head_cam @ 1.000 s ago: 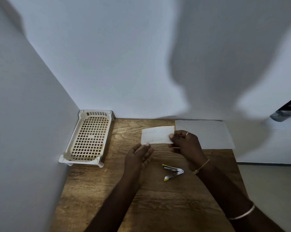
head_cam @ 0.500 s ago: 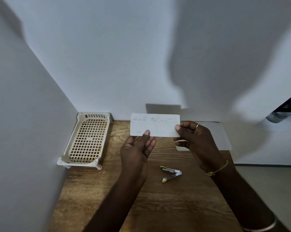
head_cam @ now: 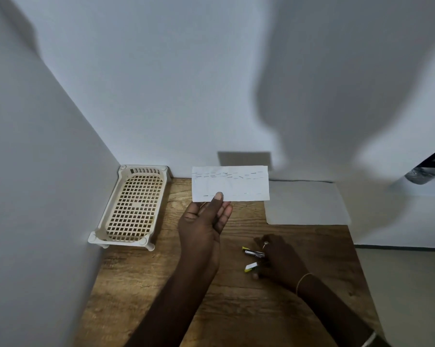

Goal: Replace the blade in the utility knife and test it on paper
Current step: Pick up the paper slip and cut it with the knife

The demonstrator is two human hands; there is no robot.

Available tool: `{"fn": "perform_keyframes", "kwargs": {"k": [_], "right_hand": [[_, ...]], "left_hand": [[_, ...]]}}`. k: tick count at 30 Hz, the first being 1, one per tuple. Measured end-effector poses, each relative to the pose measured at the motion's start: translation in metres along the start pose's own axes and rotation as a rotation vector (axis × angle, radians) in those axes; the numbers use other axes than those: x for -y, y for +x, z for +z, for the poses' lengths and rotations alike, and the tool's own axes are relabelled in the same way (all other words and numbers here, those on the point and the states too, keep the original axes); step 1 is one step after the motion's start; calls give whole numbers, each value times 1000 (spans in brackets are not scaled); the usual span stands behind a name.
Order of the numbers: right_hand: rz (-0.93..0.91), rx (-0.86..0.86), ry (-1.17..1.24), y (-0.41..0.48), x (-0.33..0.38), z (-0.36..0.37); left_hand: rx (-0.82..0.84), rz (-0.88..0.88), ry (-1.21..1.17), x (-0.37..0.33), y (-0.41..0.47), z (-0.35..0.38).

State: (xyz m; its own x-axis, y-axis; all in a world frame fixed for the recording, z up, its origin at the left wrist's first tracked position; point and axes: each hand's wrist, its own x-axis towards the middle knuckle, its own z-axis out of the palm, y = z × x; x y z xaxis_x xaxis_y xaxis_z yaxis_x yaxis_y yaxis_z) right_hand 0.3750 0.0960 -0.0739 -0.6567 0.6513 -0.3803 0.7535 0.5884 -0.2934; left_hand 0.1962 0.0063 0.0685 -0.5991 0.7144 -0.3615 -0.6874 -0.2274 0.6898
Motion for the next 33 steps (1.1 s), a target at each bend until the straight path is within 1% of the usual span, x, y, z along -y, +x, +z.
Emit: {"fn": "perform_keyframes", "kwargs": {"k": [2, 4, 12, 16, 18, 20, 24, 28, 30, 33], "right_hand": [[-36, -39, -81, 2, 2, 9], [-52, -78, -106, 5, 3, 14], [-81, -82, -124, 13, 4, 25], [-88, -154, -120, 14, 3, 30], [-78, -211, -65, 13, 4, 29], [-49, -274, 48, 10, 6, 27], [50, -344, 425, 2, 9, 13], [50, -298, 819, -10, 18, -11], [44, -323, 931, -19, 26, -22], [49, -406, 1098, -29, 40, -38]], "left_hand": [[-12, -1, 6, 0, 0, 0], [-23, -2, 13, 1, 0, 0], [-40, -4, 1, 2, 0, -2], [-48, -10, -8, 2, 0, -2], [-46, -7, -4, 1, 0, -2], [-43, -4, 0, 0, 1, -2], [-38, -3, -7, -2, 0, 0], [-39, -1, -18, -1, 0, 2], [-38, -8, -25, -1, 0, 3], [-27, -15, -20, 1, -1, 4]]}}
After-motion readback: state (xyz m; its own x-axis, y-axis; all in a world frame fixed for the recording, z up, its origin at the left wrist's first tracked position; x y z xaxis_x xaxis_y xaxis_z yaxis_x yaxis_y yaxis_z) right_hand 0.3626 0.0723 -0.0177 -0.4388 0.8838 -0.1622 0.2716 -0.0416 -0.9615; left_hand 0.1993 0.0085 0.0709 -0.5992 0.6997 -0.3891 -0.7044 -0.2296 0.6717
